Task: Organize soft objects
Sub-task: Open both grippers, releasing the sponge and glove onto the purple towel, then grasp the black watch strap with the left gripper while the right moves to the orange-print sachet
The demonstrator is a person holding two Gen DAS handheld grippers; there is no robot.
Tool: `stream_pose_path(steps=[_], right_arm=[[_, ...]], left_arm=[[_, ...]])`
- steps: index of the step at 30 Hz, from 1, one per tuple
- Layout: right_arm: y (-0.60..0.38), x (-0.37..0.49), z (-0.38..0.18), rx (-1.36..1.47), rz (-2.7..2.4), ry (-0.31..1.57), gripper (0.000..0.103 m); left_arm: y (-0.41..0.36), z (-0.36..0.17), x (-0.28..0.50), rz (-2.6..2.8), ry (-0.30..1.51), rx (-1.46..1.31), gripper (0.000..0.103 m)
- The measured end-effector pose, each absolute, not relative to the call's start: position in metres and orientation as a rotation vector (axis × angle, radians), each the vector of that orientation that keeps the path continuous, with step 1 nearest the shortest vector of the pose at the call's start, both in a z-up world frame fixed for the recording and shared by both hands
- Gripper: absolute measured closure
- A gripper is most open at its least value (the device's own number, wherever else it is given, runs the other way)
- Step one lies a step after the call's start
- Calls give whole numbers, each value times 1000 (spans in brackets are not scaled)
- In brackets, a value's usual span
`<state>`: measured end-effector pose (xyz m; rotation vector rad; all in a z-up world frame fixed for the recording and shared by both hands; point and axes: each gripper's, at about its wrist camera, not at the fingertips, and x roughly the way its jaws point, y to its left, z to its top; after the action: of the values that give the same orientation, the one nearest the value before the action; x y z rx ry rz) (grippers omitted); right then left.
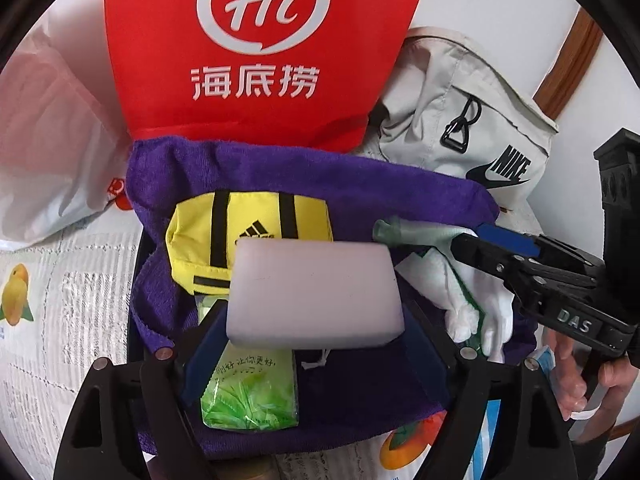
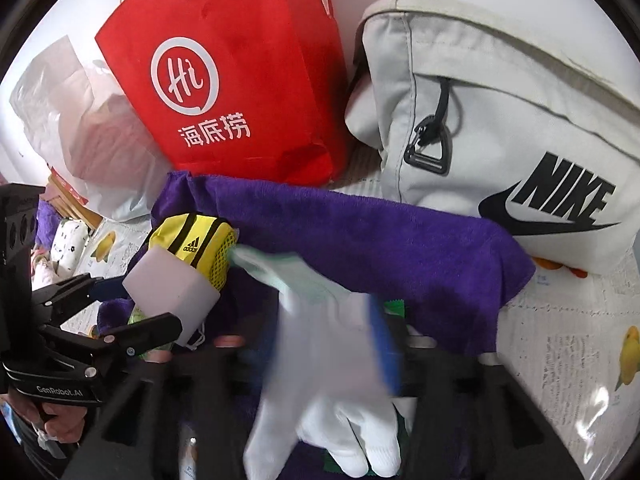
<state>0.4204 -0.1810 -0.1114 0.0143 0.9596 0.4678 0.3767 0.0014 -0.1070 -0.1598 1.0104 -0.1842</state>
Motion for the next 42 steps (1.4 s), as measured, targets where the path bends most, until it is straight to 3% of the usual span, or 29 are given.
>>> stream_pose_path(steps=[7, 27, 42], right_arm=[[-193, 417, -100, 77, 480, 946, 42], [-222, 293, -49, 89, 460, 844, 41], [-254, 162, -65, 86, 411, 878, 41]], left_arm=[[-3, -101, 369, -174, 1020, -101, 12], [13, -48, 263, -197, 894, -148, 13], [-42, -79, 161, -265, 963, -103, 13]])
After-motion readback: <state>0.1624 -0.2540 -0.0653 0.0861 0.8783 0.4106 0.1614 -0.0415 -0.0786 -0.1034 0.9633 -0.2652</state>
